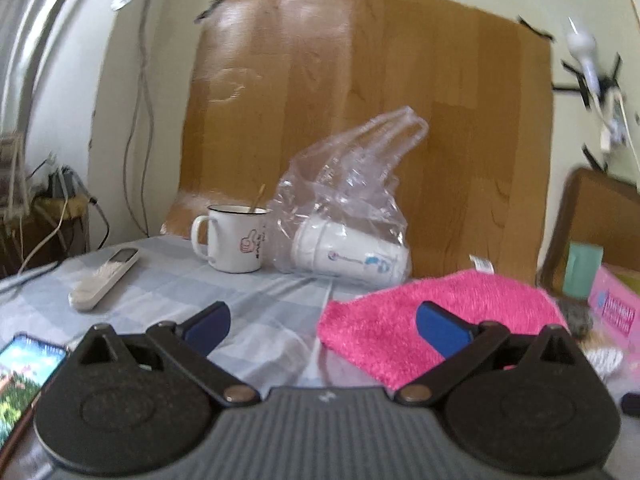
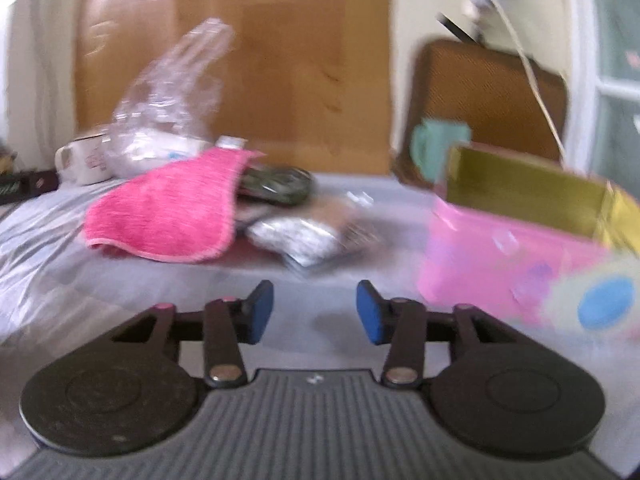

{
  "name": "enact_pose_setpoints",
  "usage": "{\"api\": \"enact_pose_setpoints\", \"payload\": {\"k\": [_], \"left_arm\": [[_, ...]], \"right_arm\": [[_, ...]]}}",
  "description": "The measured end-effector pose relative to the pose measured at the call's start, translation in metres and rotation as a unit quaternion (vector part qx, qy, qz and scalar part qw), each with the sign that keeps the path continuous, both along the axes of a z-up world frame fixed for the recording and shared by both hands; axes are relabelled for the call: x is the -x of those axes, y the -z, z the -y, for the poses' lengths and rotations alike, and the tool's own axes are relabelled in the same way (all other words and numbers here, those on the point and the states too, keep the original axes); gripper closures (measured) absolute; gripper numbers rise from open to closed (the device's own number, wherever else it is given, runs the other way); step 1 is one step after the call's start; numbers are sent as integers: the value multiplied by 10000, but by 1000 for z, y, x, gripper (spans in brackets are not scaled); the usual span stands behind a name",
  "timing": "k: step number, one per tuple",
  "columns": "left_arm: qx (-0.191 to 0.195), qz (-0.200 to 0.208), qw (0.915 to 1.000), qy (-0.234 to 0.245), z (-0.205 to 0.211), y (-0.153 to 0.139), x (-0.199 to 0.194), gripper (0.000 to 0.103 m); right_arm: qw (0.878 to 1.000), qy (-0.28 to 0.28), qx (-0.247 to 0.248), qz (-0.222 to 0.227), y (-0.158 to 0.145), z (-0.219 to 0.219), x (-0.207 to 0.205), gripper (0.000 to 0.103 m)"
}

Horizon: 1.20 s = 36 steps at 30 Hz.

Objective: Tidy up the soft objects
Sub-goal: 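Move the right tool toward the pink towel, then grasp the pink towel edge with the right tool and lift it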

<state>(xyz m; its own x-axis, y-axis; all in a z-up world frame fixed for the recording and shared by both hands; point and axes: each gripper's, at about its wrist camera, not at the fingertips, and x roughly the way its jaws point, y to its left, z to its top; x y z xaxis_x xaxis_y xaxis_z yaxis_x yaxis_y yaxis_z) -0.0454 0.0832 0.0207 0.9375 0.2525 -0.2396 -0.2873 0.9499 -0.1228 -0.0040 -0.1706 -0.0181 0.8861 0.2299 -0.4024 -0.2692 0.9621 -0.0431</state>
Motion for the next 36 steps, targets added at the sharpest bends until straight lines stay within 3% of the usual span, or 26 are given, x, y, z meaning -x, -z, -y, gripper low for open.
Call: {"api": "enact_pose_setpoints", "payload": {"k": [6,10,13,15,17,18,21,27,36], "left_arm": [[297,287,9990,-178,-12,-1,9,0],[334,206,9991,-136,-14,0,6,0],[296,248,9992,-132,-13,1,6,0],[289,251,9992,-142,-12,1,6,0],[308,259,9991,-142,-12,1,6,0],[316,256,9991,-143,-12,1,6,0],[323,269,9990,-163,-12,0,5,0],[363,301,9987,-218,-13,0,6,0],[415,223,9988,-159,-14,0,3,0]], "right_arm": [[9955,-712,495,389,-16,-46,-20,64],[9932,-838,687,433,-20,-73,-46,62],[9927,-873,747,373,-18,-84,-57,53],[9917,-829,892,414,-15,-92,-61,53],[9905,-896,968,378,-13,-96,-63,90],[9898,-890,1037,406,-12,-97,-63,93],[9892,-961,993,479,-15,-93,-56,93],[9796,-1377,1022,1049,-25,-84,-15,93],[9769,-1945,797,376,-29,-39,31,93]]}}
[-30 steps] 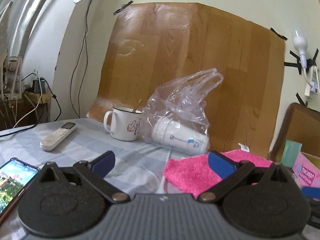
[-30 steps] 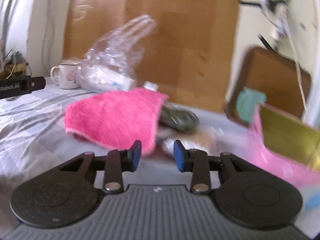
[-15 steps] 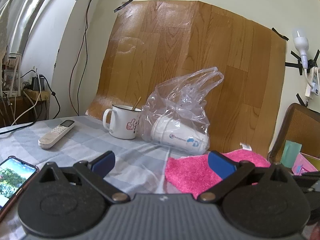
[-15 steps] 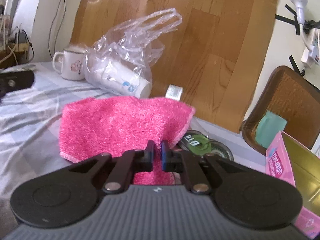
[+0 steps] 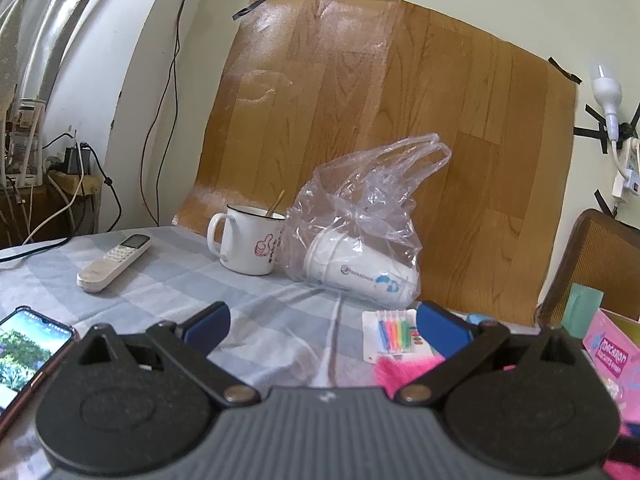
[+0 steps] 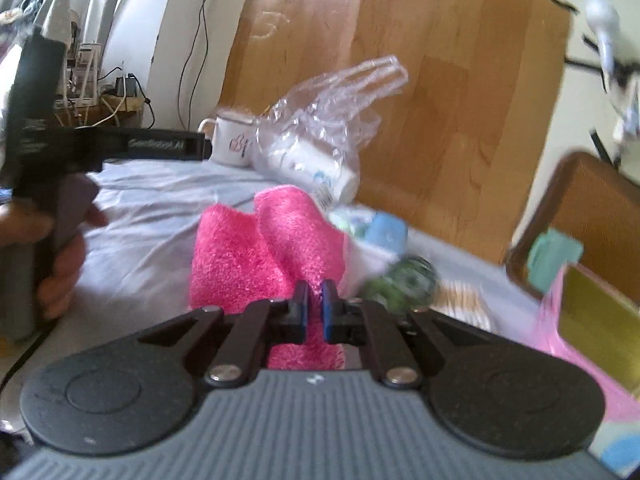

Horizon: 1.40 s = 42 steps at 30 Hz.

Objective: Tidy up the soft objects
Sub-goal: 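Grasp the pink towel edge with the right tool and lift it, then carry the pink towel into the pink tin box and release it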

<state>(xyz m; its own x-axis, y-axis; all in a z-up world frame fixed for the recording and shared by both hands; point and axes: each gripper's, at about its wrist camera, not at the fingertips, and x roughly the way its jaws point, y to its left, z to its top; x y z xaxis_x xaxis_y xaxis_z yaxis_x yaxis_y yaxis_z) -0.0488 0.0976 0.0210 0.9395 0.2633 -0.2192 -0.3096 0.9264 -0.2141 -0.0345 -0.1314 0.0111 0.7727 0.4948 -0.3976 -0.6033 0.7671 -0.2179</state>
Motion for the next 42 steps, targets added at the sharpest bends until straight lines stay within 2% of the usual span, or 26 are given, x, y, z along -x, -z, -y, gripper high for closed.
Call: {"api": "enact_pose_setpoints", "payload": {"k": [4,6,7,8,10,13,18,22,24,25,26,27,29,32,34,36,37,38,39,41,42], "left_arm": [[-26,-60,10000,62,2,1,-2,0],[-31,-83,9999,80,2,1,-2,0],[-31,-100,9999,88,2,1,-3,0],[-30,-118,9999,95,2,1,-4,0],[-14,-148,9998,107,2,1,-4,0],[27,-182,9998,106,1,1,-5,0],[84,-166,9998,81,-1,2,-4,0],[87,-187,9998,82,-1,2,-6,0],[87,-191,9997,85,-1,2,-6,0],[89,-189,9997,92,-1,2,-6,0],[92,-189,9997,96,-1,2,-6,0],[99,-191,9997,95,-2,2,-6,0],[123,-194,9997,104,-2,2,-5,0],[201,-191,9994,227,-5,2,-5,0],[279,-176,9986,416,-6,2,-6,0],[339,-328,9964,710,-7,2,-10,0],[417,-519,9933,946,-8,2,-13,0],[529,-654,9903,1109,-8,2,-14,2],[708,-743,9864,1283,-9,2,-11,2],[1102,-793,9770,1644,-8,3,0,4],[1230,-824,9710,1879,-5,2,6,4]], "right_arm": [[9982,131,-274,-508,3,34,7,90],[9969,292,-319,-655,8,46,8,74],[9960,413,-349,-714,10,50,8,58],[9953,526,-407,-699,12,54,10,51],[9943,653,-546,-638,13,59,13,48],[9949,507,-685,-543,10,52,17,27],[9984,-33,-527,-195,8,22,20,25],[9991,-389,61,-184,22,-15,7,29],[9976,-520,329,-310,30,-27,-2,59],[9962,-625,442,-416,35,-33,-5,82],[9954,-755,376,-457,36,-36,-5,95],[9943,-832,399,-530,36,-39,-4,95],[9944,-844,526,-348,33,-43,7,96],[9918,-1140,301,-502,23,-30,24,96],[9921,-1104,336,-485,20,-20,34,95],[9945,-896,376,-403,20,-7,40,91],[9961,-710,369,-370,20,2,41,83],[9973,-550,334,-360,20,9,41,72],[9982,-390,263,-377,19,17,42,67],[9987,-267,59,-435,16,29,43,38],[9985,-261,-62,-477,15,34,43,32]]}}
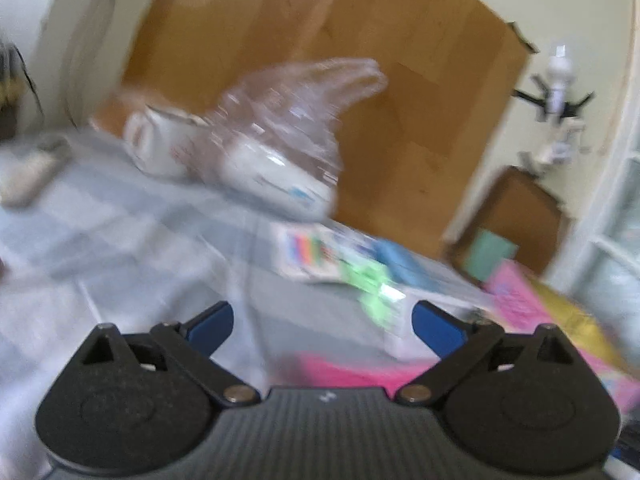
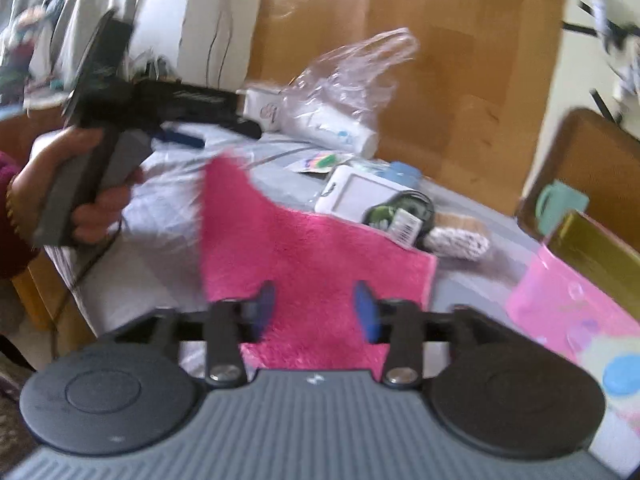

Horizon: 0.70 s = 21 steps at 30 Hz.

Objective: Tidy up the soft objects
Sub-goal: 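Carry the pink towel into the pink tin box and release it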

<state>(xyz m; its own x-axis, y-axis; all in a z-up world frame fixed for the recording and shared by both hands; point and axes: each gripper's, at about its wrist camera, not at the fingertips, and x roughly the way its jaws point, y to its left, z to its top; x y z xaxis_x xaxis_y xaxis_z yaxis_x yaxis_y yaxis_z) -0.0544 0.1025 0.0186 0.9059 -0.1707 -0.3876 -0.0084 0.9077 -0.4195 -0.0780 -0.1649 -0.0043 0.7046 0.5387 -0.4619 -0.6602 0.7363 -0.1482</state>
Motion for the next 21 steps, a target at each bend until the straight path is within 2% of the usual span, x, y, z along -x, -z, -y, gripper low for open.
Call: {"api": "enact_pose_setpoints", "payload": {"k": [2,4,6,7,8,9,10,11,13,14,18,21], "left_arm": [[-65,-204,9990,384,14,-1,3,4],[-428,-625,9956,558,33,2,-2,4],[-537,-1171,9888,759,50,14,-11,5],[-750,-1068,9889,708,59,16,-9,7],[-944,-1073,9864,813,71,19,-8,8],[-1118,-1046,9841,896,81,19,-5,10],[-1206,-1025,9816,1069,91,19,-4,17],[-1201,-1018,9797,1245,99,18,-2,26],[-1056,-1043,9752,1642,114,14,3,45],[-989,-1000,9738,1787,122,9,4,51],[-1066,-501,9713,2066,146,-20,7,51],[-1043,-67,9671,2321,171,-49,-7,51]], "right_arm": [[9998,-14,-187,-66,1,8,1,16],[9998,23,-150,-114,5,8,-6,14],[9994,106,-37,-317,14,3,-21,14],[9984,134,-50,-539,20,0,-31,18],[9968,148,-137,-768,24,0,-35,29],[9961,167,-327,-801,28,0,-36,41],[9967,50,-403,-698,29,-4,-30,74],[9973,-195,-371,-608,27,-10,-22,95],[9958,-478,-444,-646,25,-18,-15,95],[9958,-579,-466,-529,24,-20,-10,95],[9966,-529,-614,155,12,-11,7,95],[9931,-64,-942,698,-5,14,8,95]]}}
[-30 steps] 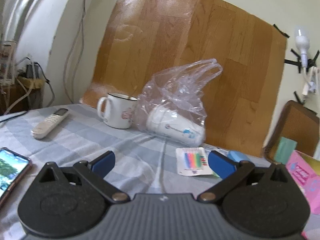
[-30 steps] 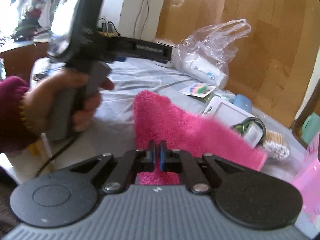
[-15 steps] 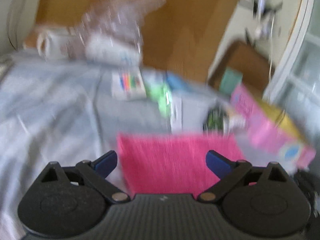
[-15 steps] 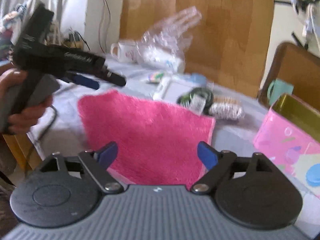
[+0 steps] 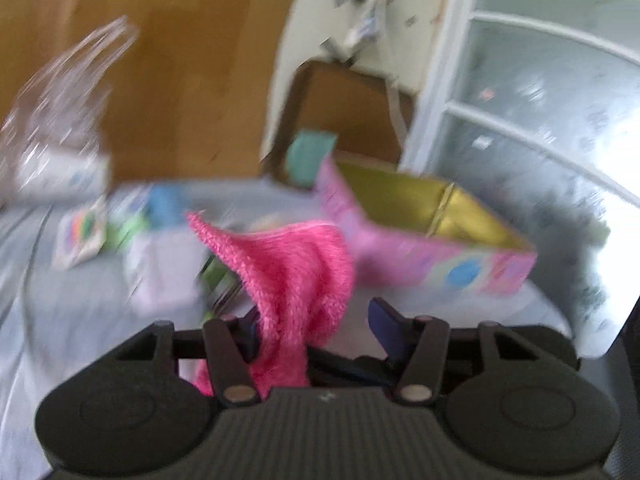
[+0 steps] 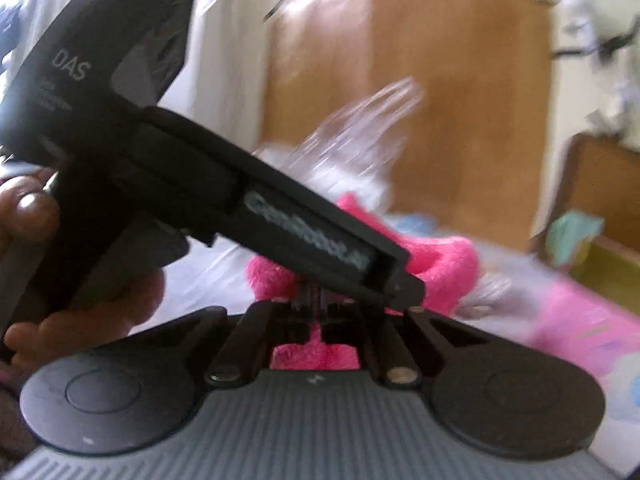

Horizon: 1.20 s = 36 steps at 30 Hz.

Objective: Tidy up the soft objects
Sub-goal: 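Carry the pink towel into the pink tin box and release it, then grasp the green tape roller with the right tool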

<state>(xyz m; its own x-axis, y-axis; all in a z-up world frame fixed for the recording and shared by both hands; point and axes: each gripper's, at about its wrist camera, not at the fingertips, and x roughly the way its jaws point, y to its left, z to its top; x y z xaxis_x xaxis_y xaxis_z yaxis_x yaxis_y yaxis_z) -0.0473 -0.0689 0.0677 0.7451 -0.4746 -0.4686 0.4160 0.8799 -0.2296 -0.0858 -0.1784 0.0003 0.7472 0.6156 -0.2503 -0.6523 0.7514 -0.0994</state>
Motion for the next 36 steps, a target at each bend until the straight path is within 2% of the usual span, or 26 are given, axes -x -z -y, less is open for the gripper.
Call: {"api": "enact_pose_setpoints", "payload": {"k": [3,6,10,12,14,15,16,17,19,22,25,27,30,34,36], "left_arm": [[141,352,9986,377,30,-25,-18,51],[173,720,9949,685,65,-37,-40,50],[316,650,9932,912,108,-32,-87,48],[387,482,9937,937,127,-24,-110,42],[346,344,9959,757,145,-15,-128,20],[285,321,9971,628,149,-10,-131,16],[173,290,9982,500,152,-6,-135,13],[63,231,9990,390,154,-2,-139,12],[167,88,9992,344,142,1,-139,11],[495,341,9979,251,103,-9,-122,2],[639,609,9959,-170,50,-15,-108,2],[636,684,9935,-657,3,-10,-95,2],[332,700,9847,-1560,-59,6,-77,2],[-108,330,9675,-2506,-120,41,-64,2],[-98,133,9614,-2746,-139,55,-60,2]], "right_arm": [[9957,757,-261,475,-15,27,-7,95],[9858,1396,-470,810,-32,58,-18,95],[9731,2066,-471,902,-43,98,-46,95],[9680,2347,-413,786,-42,116,-63,95],[9601,2703,-293,657,-36,130,-83,94],[9549,2907,-225,563,-33,136,-94,92],[9499,3090,-171,436,-30,140,-104,88],[9425,3331,-106,261,-25,147,-113,75],[9286,3706,-184,37,-20,163,-122,55],[9150,3983,-614,177,-17,182,-110,54],[9076,4069,-1002,269,-21,185,-102,54],[9133,3886,-1187,292,-22,174,-87,54],[9354,3316,-1202,260,-25,146,-81,54],[9706,2203,-967,-115,-24,86,-77,54],[9805,1758,-781,-407,-18,58,-86,54]]}}
